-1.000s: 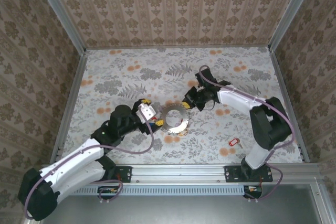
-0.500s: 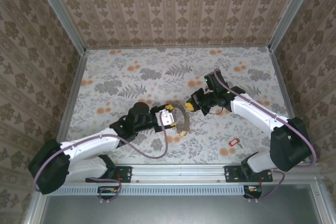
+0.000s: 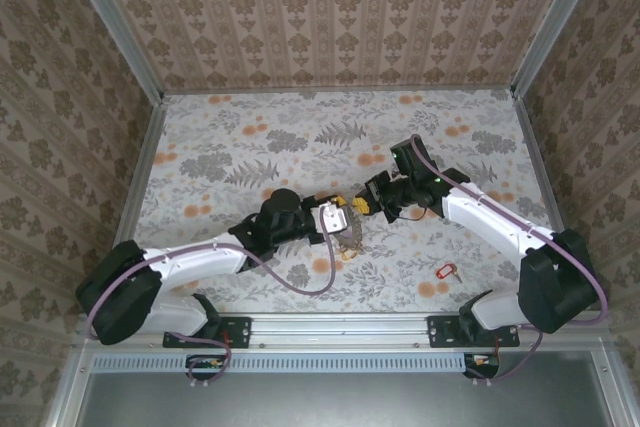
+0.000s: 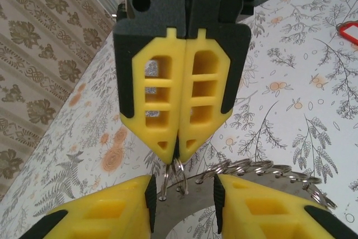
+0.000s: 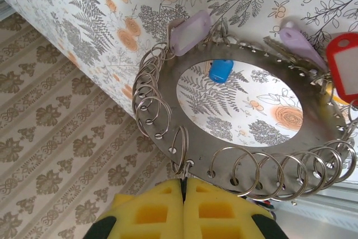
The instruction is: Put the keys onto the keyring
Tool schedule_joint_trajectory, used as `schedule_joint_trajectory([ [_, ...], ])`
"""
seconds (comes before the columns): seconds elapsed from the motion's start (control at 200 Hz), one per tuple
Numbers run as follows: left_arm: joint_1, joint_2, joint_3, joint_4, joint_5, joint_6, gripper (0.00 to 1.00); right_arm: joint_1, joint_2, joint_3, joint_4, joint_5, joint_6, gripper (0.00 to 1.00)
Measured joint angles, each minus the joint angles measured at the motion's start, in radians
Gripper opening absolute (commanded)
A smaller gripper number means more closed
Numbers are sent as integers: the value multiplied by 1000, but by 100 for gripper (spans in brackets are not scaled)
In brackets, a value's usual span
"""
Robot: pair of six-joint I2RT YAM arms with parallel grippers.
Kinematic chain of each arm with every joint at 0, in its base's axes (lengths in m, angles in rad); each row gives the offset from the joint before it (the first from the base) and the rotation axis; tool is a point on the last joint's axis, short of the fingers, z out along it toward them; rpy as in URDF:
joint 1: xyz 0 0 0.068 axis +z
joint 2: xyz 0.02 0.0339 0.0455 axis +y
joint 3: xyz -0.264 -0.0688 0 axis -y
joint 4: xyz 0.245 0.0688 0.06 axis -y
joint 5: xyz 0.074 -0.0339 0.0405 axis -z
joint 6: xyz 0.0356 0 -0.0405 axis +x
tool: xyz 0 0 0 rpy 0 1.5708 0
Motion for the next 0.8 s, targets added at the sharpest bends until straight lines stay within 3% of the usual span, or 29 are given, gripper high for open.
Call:
schedule_joint_trajectory([
  [0.31,1,53,0,63,-31,-12,21,1,0,-4,21,-6,26,0],
  [0.485,1,96,0,104,-60,-13,20,2,0,-4,29,-6,33,0],
  [0.69,1,116,-3,153,-102,-22,0,2,0,-5,41,0,50,0],
  [0.755,1,116,-9,165,-108,-21,0,2,0,-5,45,1,51,0],
  [0.8,1,116,-12,172,-109,-22,0,2,0,-5,49,1,51,12],
])
